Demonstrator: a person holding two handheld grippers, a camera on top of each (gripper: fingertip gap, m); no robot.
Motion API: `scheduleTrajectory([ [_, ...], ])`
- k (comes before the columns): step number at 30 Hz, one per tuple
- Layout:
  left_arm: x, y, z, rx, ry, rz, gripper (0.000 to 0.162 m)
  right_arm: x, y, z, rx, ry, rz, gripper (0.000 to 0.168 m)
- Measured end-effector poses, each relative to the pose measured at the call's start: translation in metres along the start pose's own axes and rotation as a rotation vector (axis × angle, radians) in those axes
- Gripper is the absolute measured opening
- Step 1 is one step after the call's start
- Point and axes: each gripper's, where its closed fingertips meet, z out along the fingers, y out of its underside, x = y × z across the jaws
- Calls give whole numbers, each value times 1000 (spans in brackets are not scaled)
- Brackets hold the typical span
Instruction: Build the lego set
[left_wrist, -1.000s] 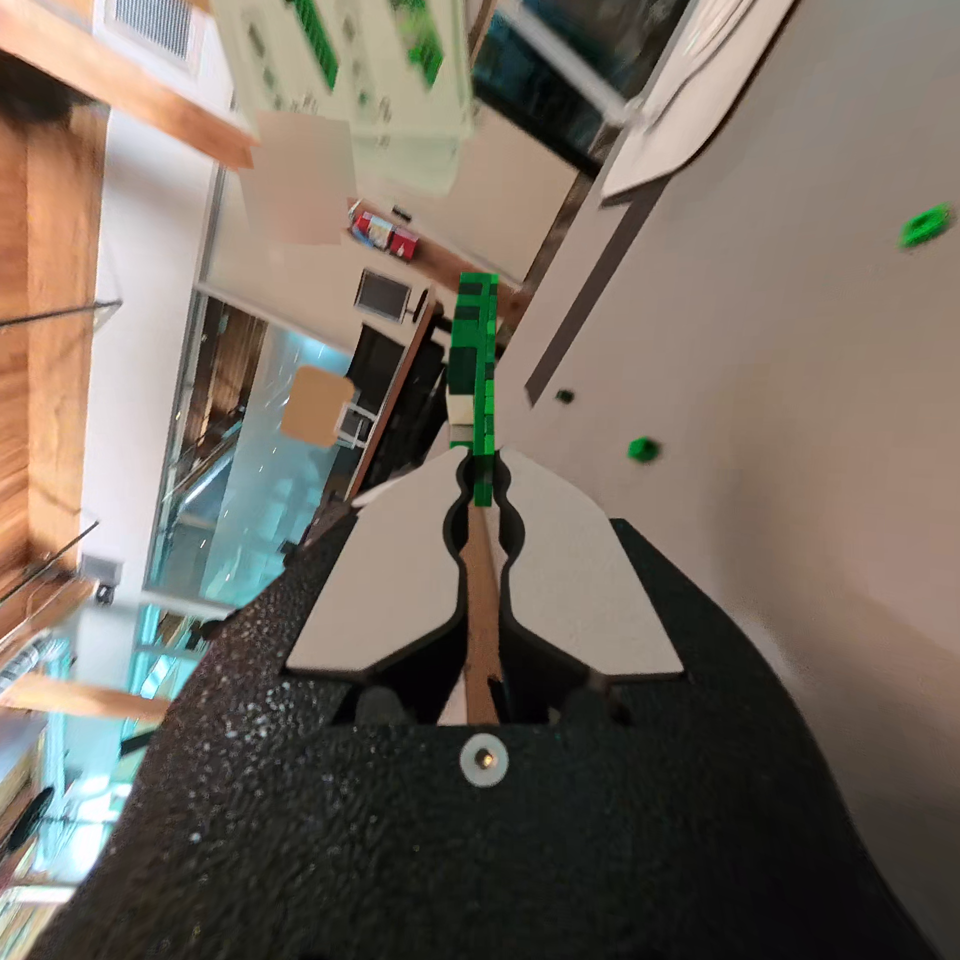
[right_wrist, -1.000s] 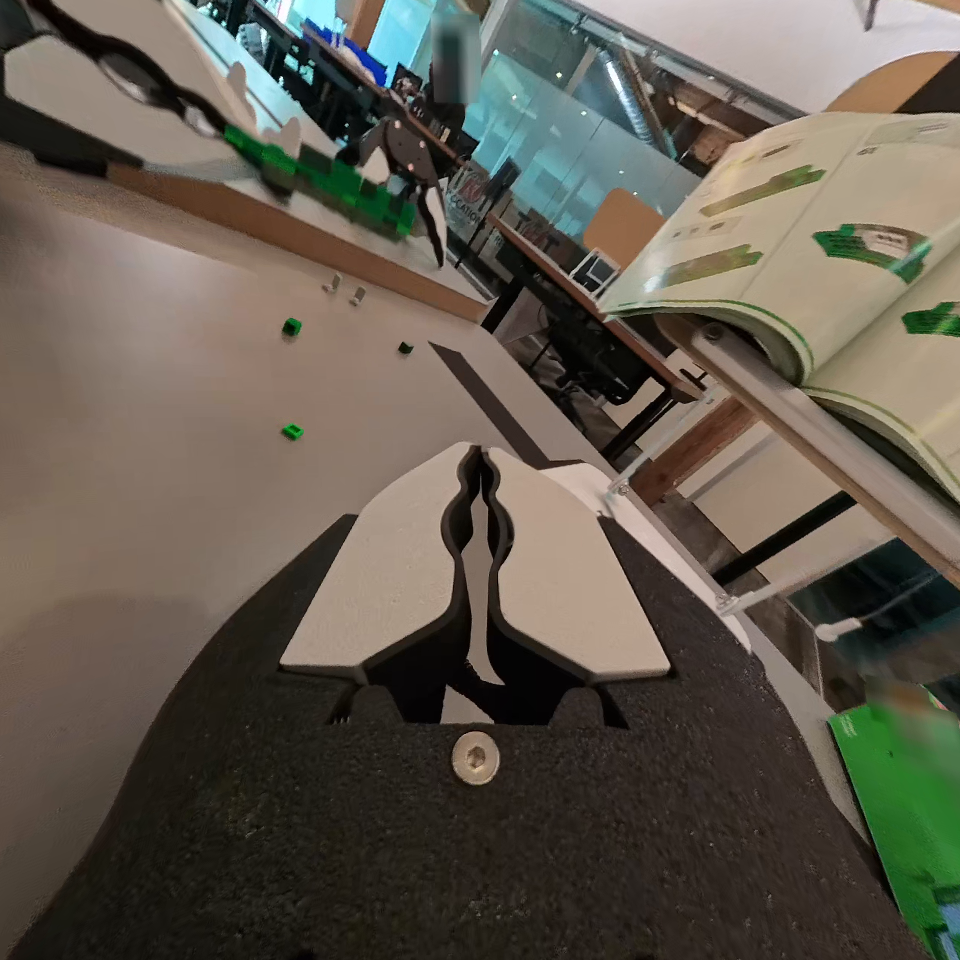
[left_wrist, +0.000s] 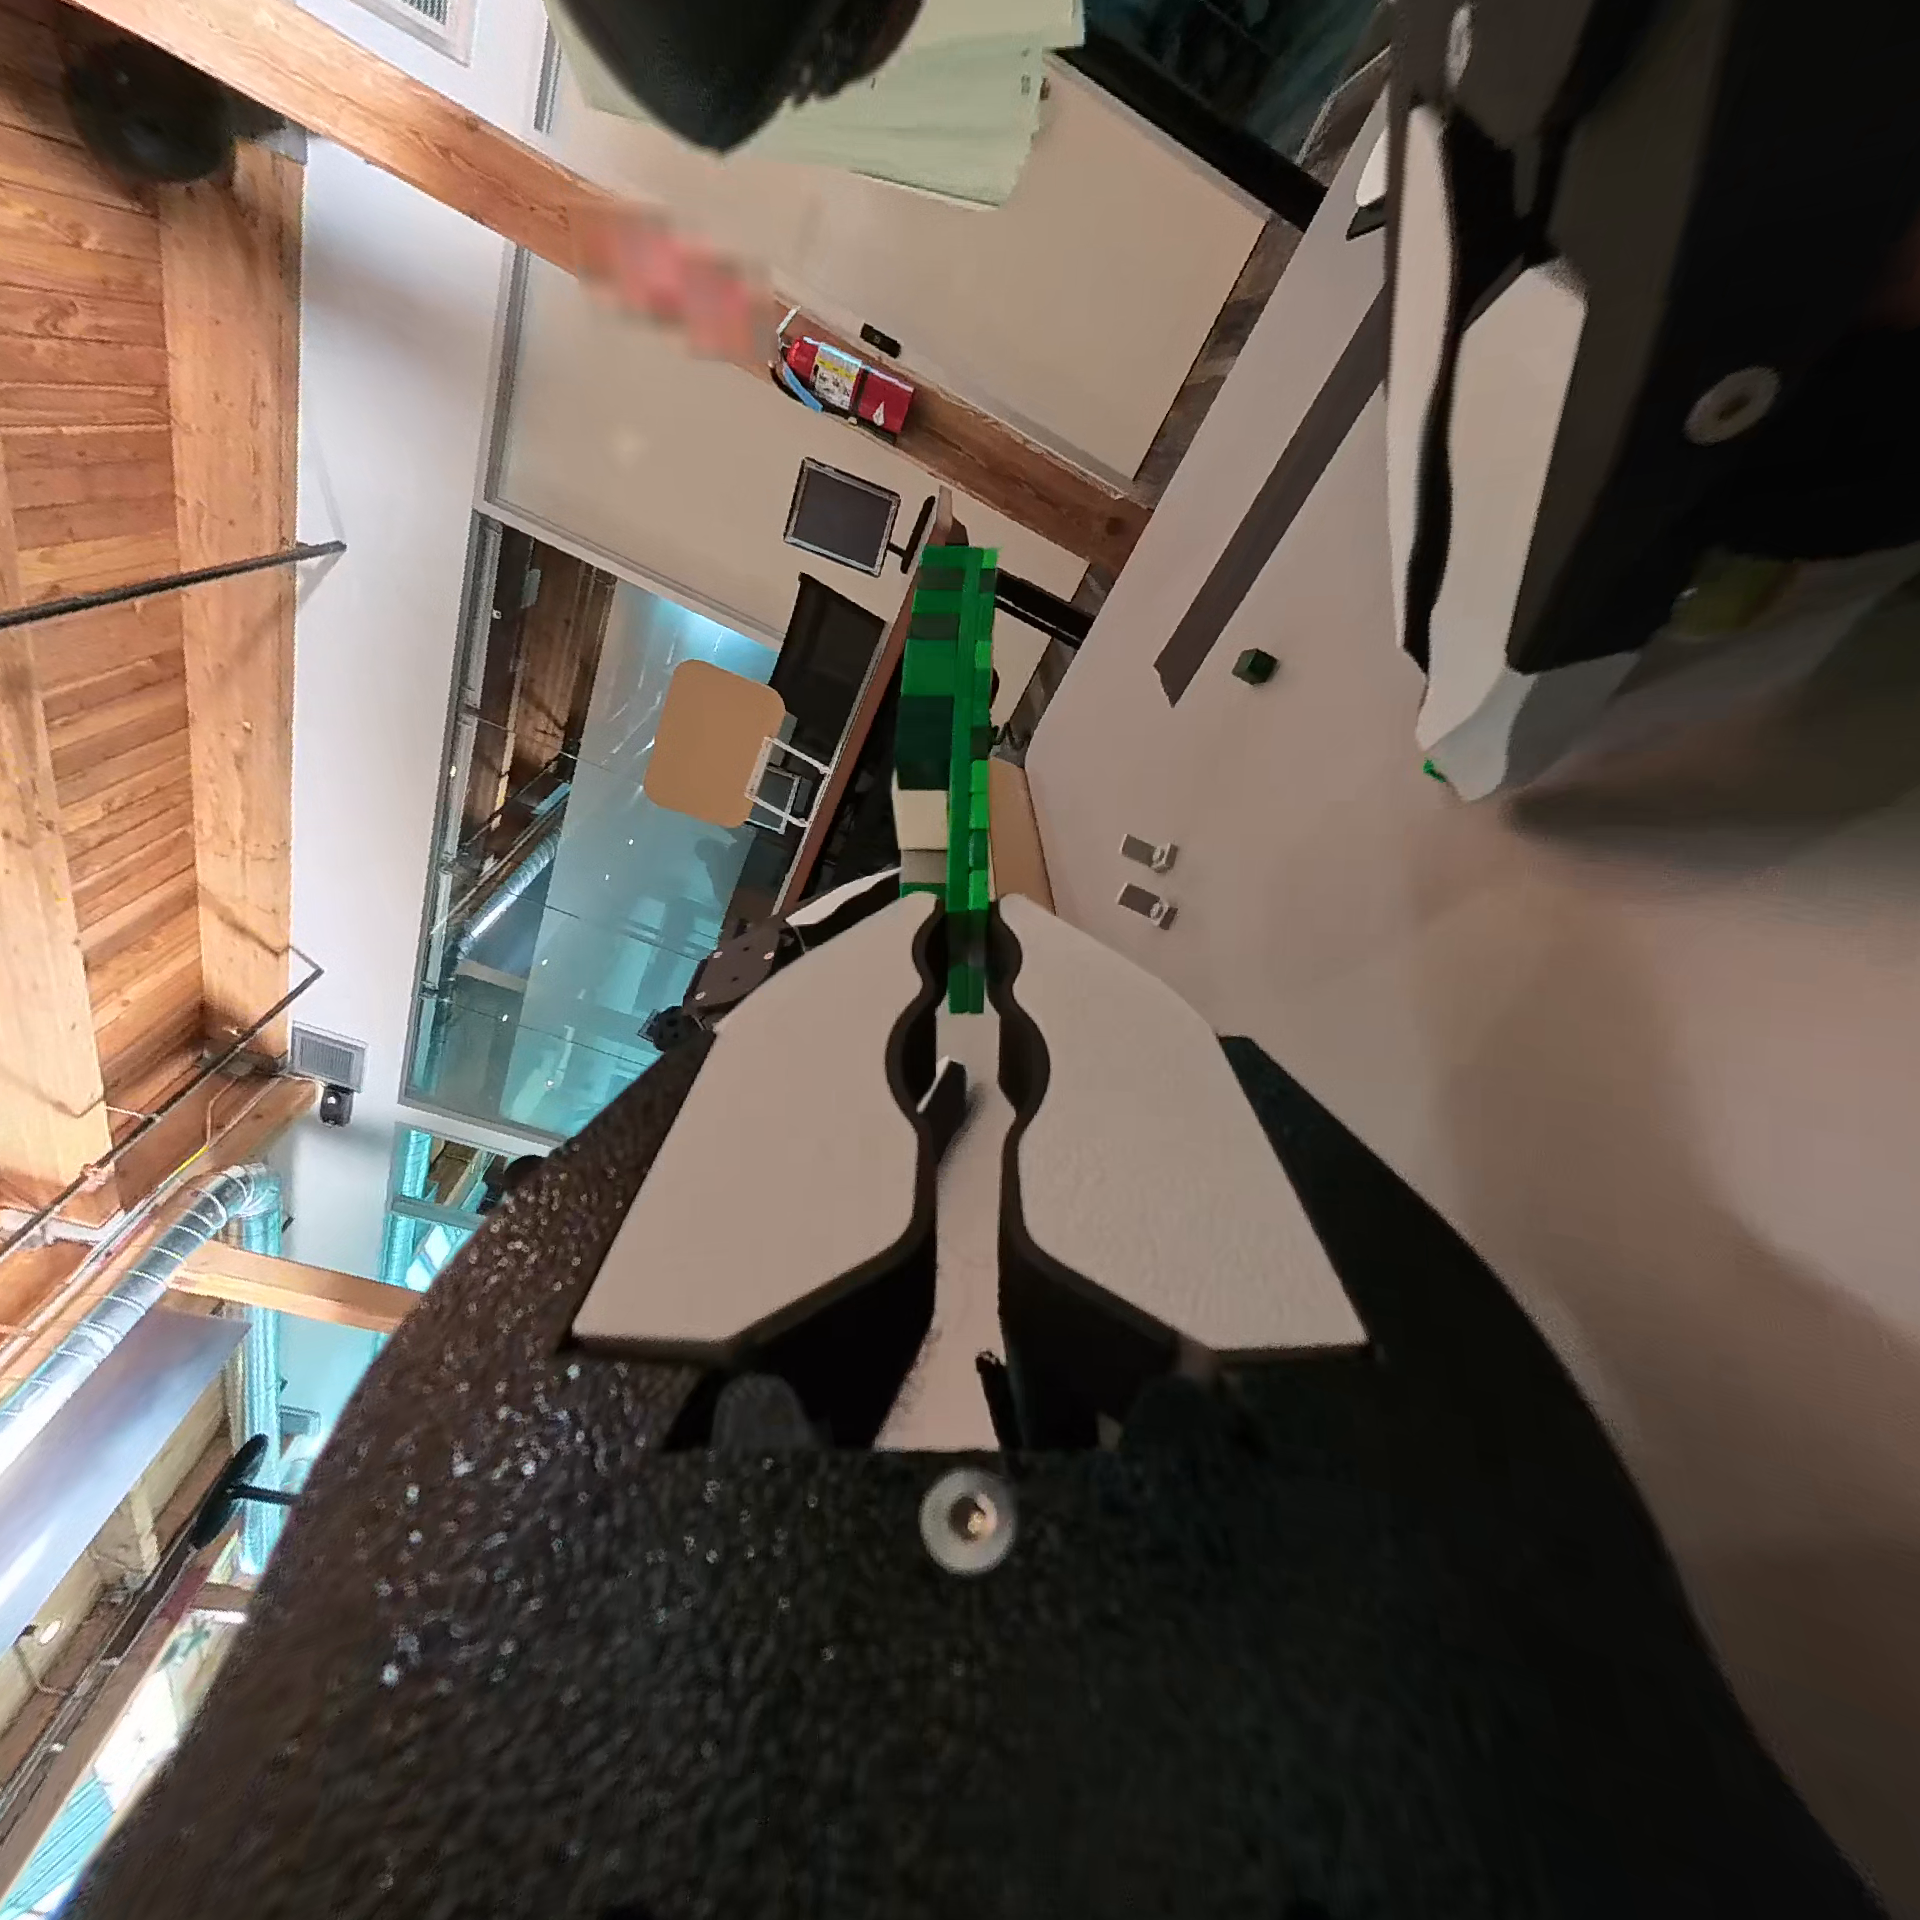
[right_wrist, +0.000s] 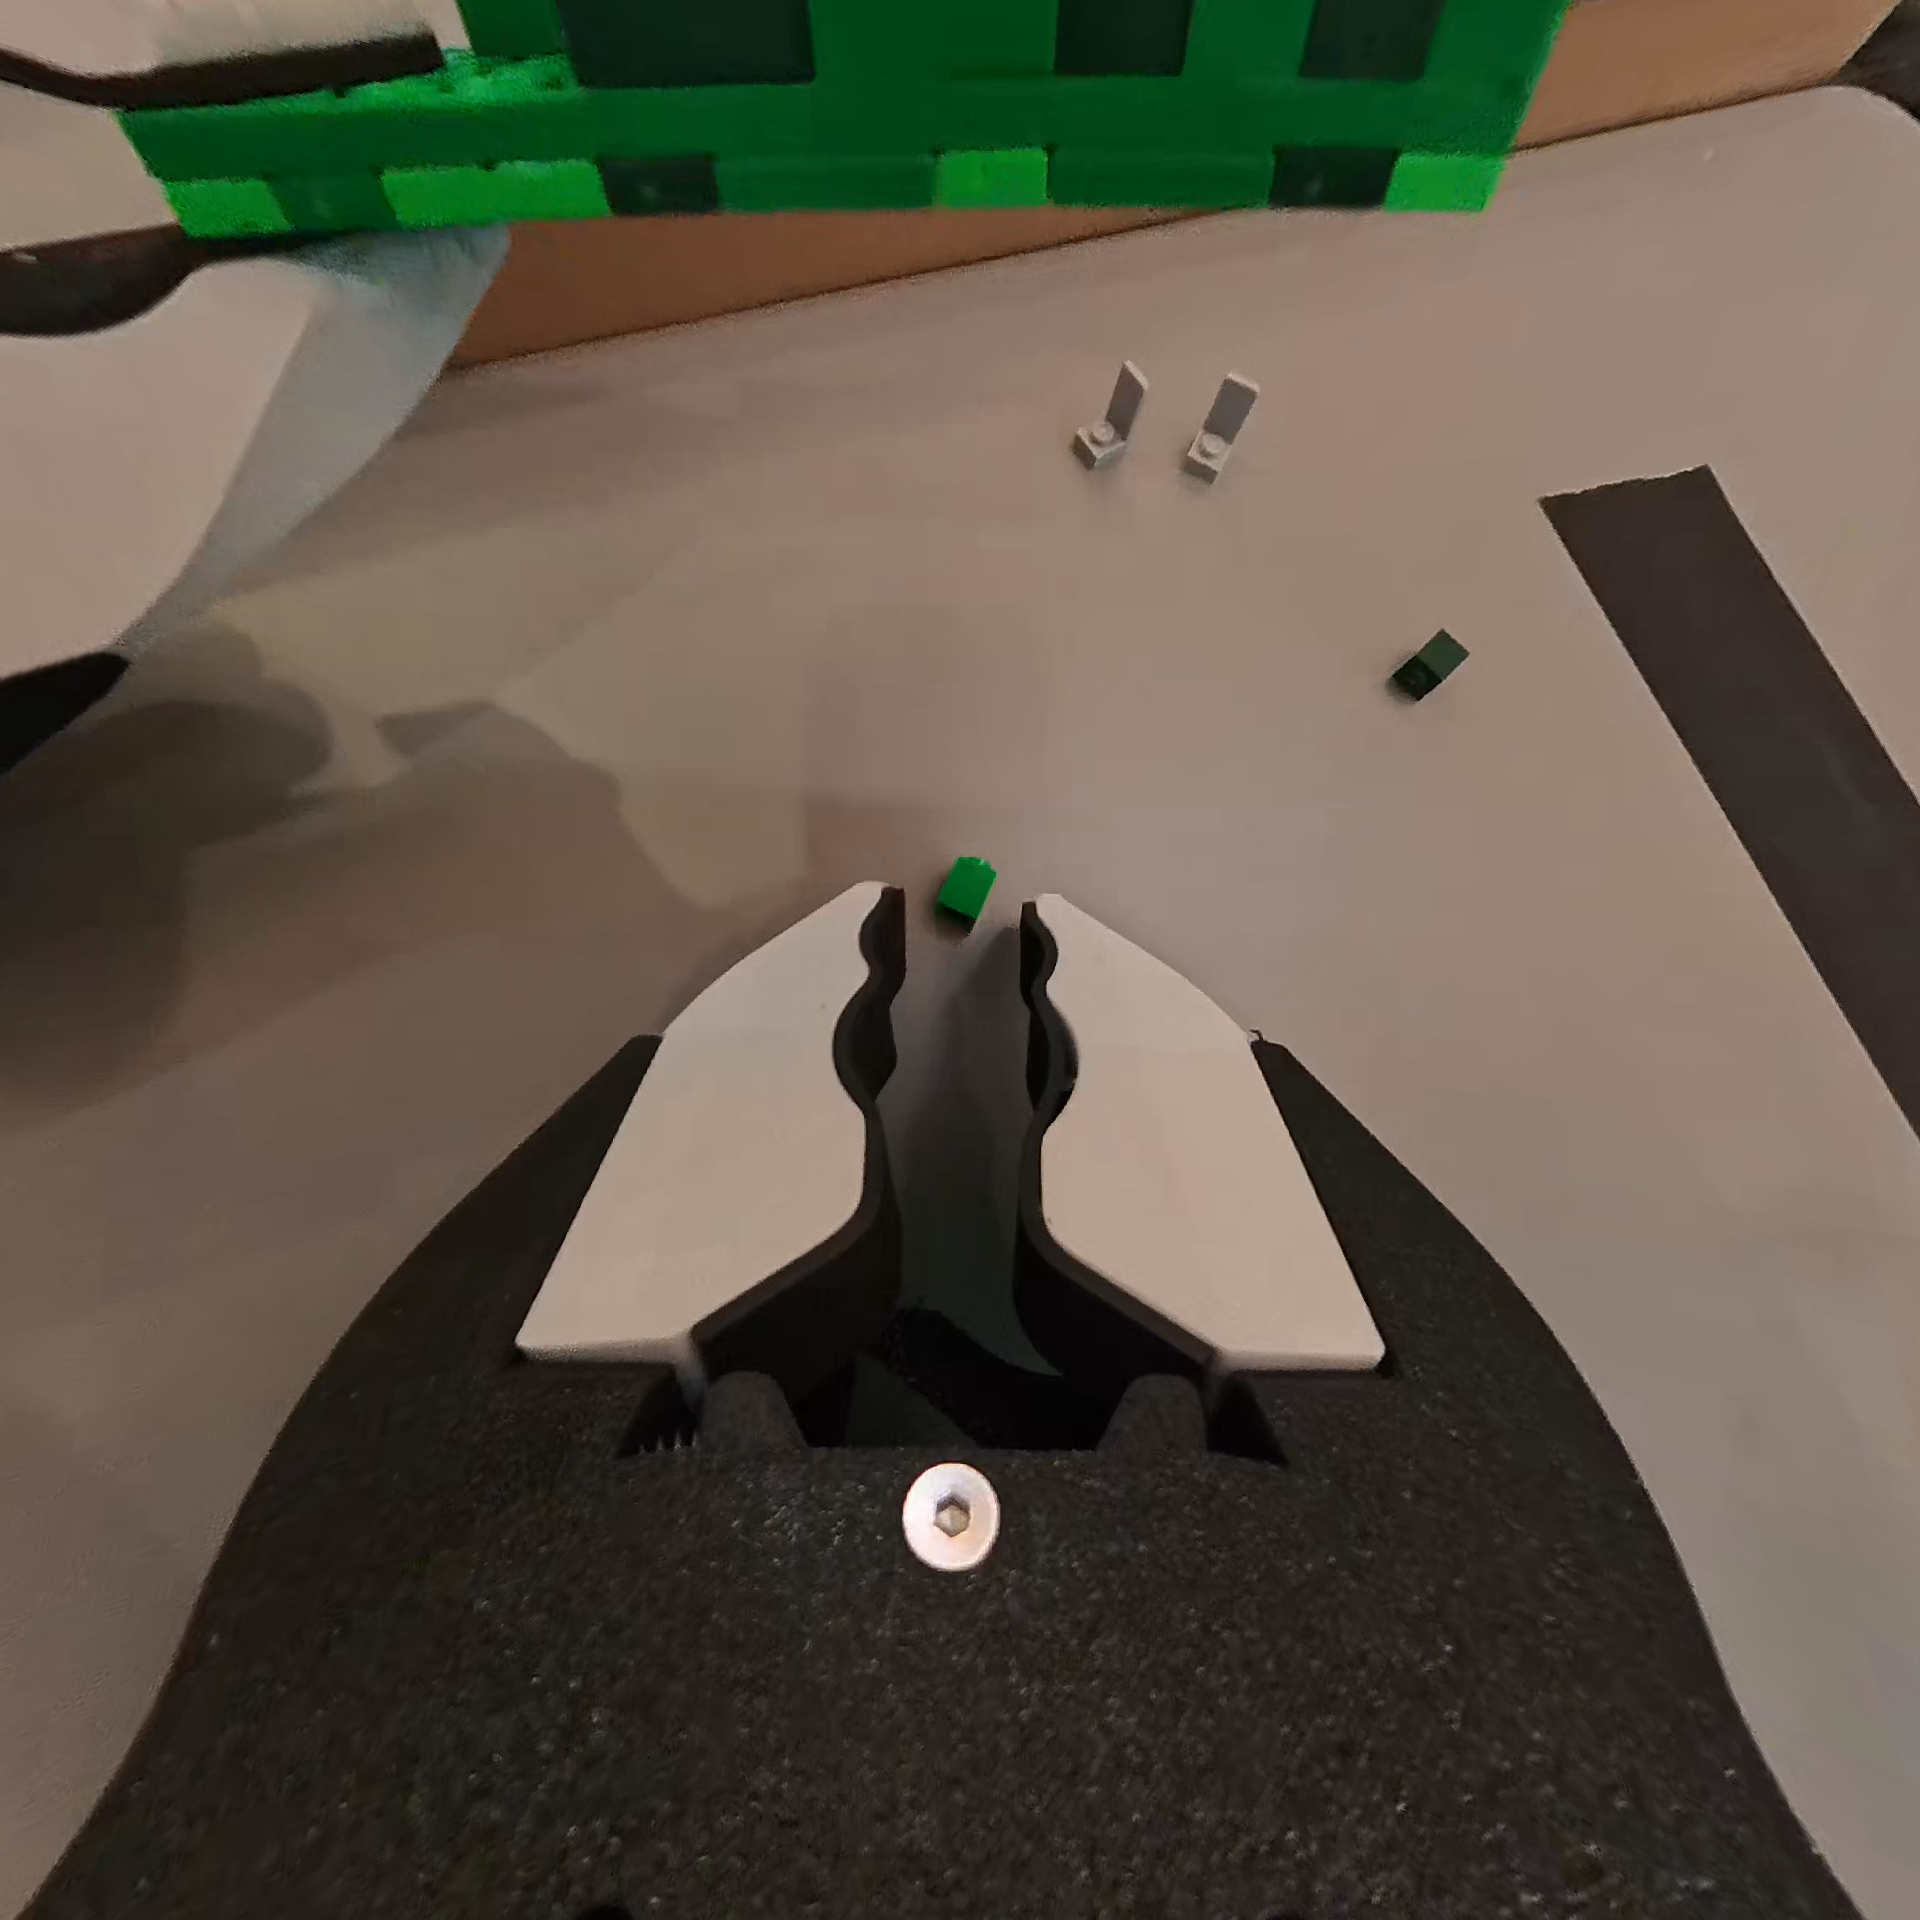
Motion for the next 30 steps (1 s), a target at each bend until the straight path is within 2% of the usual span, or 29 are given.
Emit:
scheduleTrajectory([
  [1,0,0,0,0,0,2,6,0,0,1,-4,2,-5,20],
  [4,1,0,0,0,2,11,6,-1,-2,3,-5,7,-22,9],
  [9,3,-3,-1,14,11,37,6,2,3,-13,31,13,-121,8],
  [13,23,-25,-3,114,82,148,5,2,1,-68,150,-53,-200,8],
  [17,65,-64,-13,268,229,298,6,-5,3,-132,193,-167,-409,7],
  [19,82,-84,-23,349,284,340,6,-12,11,-151,130,-251,-506,7],
  [23,104,-113,-40,468,375,356,6,-25,40,-165,-128,-429,-705,7],
  [26,115,-122,-50,513,425,374,6,-35,52,-168,-271,-519,-816,8],
  [30,123,-127,-56,538,467,385,6,-38,61,-159,-413,-538,-935,8],
])
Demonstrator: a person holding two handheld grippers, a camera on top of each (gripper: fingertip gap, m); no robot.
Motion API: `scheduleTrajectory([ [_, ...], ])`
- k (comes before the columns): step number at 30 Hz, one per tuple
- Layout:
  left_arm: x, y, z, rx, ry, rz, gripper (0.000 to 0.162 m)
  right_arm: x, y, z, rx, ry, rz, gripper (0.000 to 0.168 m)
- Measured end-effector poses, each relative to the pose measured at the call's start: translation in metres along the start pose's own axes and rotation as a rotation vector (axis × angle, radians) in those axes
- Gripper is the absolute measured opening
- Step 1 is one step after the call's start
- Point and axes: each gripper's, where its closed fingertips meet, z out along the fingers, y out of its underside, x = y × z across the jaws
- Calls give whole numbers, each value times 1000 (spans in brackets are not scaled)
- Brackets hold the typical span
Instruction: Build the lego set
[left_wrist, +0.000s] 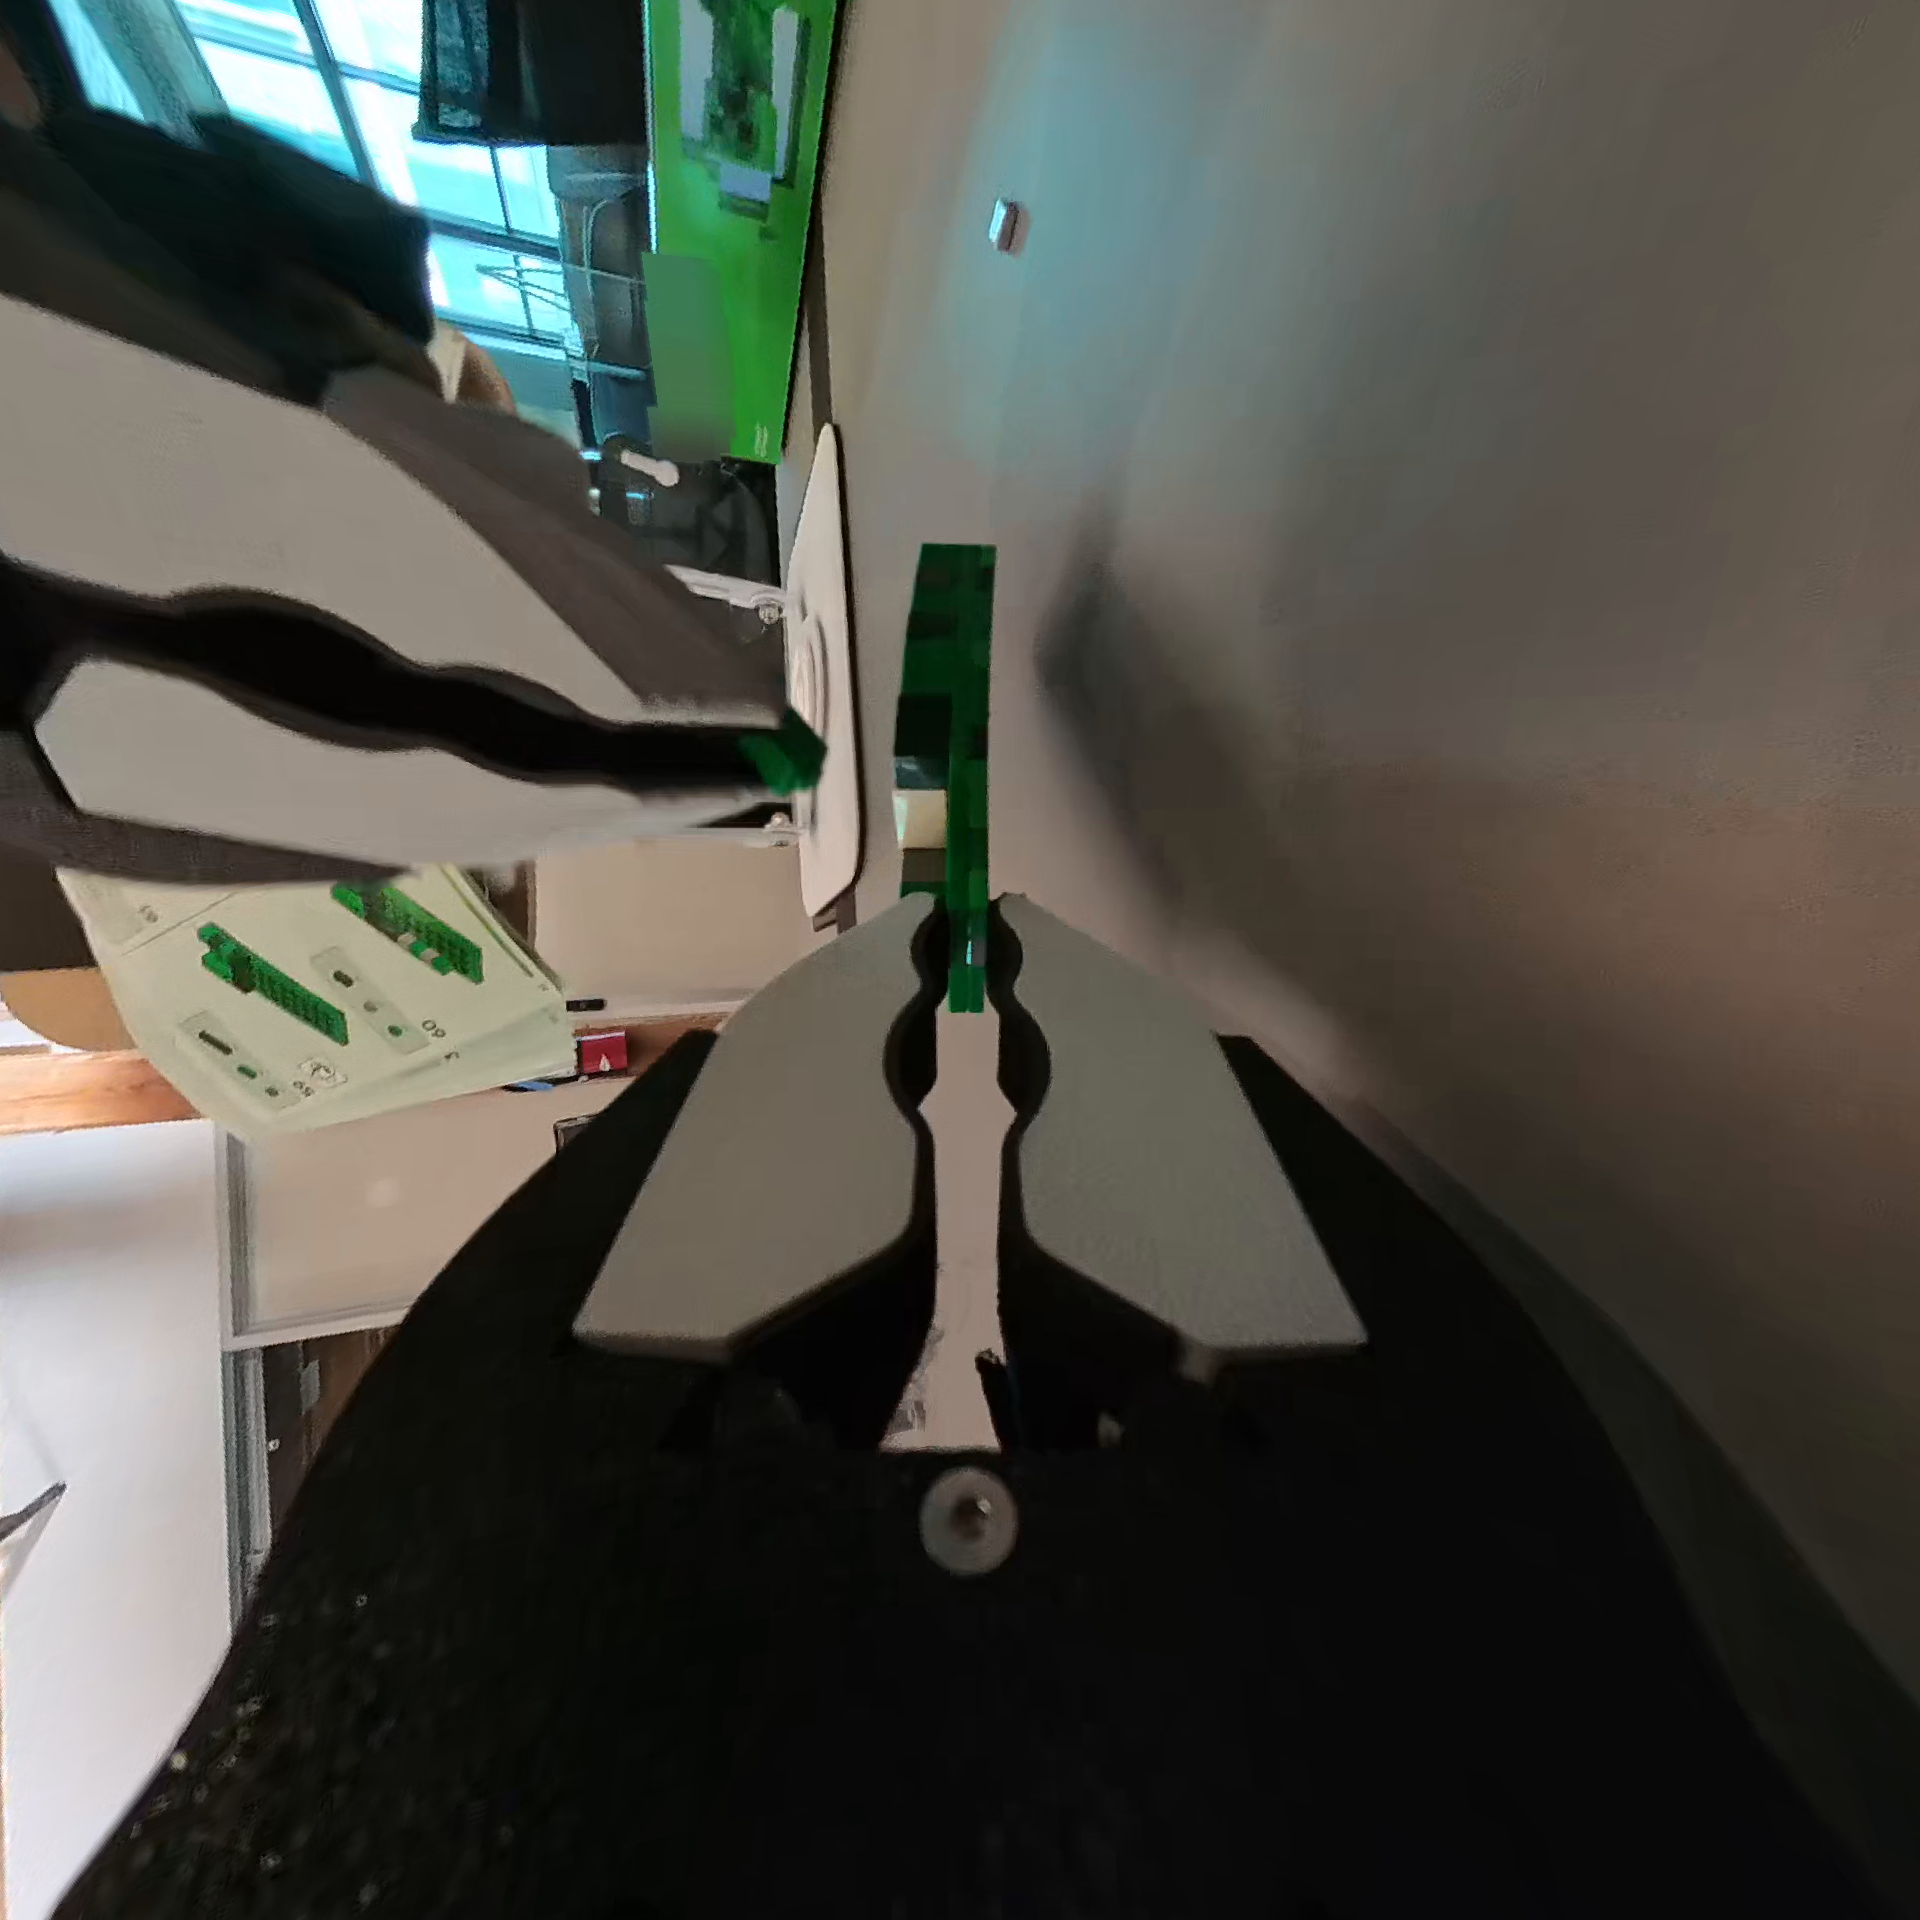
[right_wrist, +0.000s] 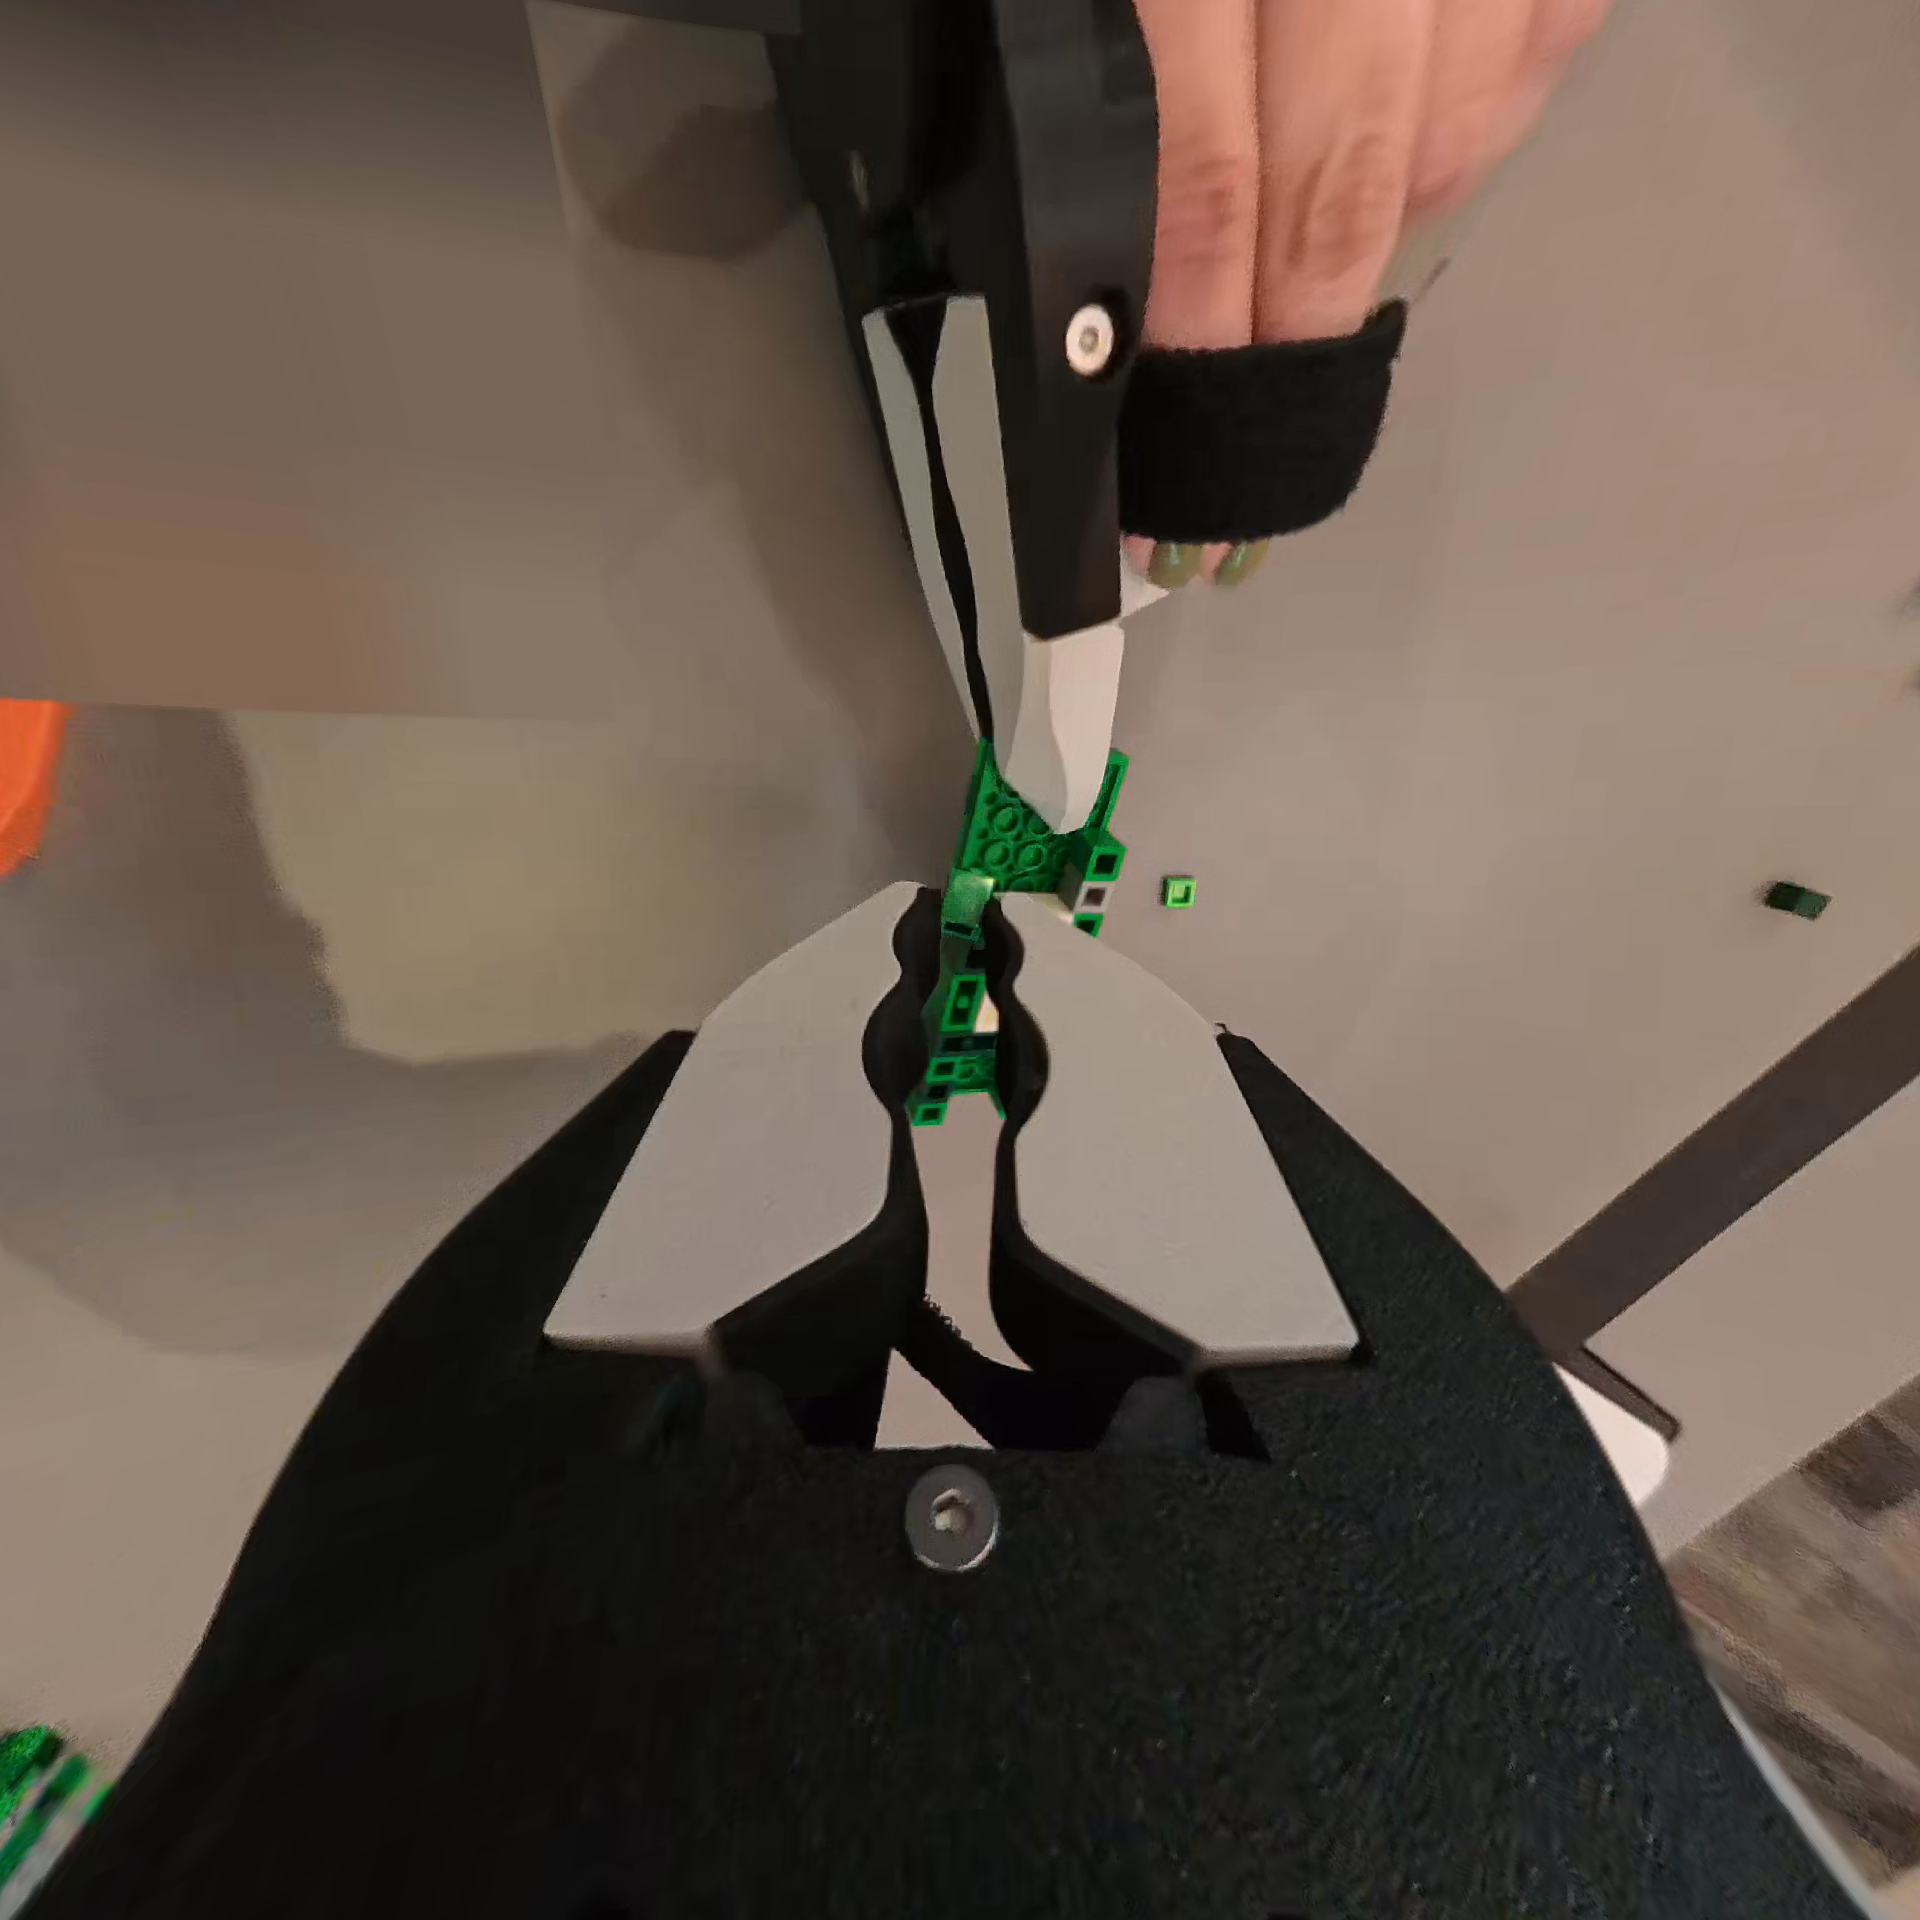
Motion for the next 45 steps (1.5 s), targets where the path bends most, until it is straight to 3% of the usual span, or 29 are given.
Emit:
scheduleTrajectory([
  [14,6,-9,1,22,25,37,6,-9,11,18,-335,-195,-11,8],
  [21,6,-11,0,24,24,44,6,-8,11,24,-426,-215,-18,8],
  [31,7,-11,0,25,28,49,6,-10,9,25,-403,-232,1,8],
  [45,8,-9,0,19,36,44,6,-11,7,18,-274,-109,2,16],
])
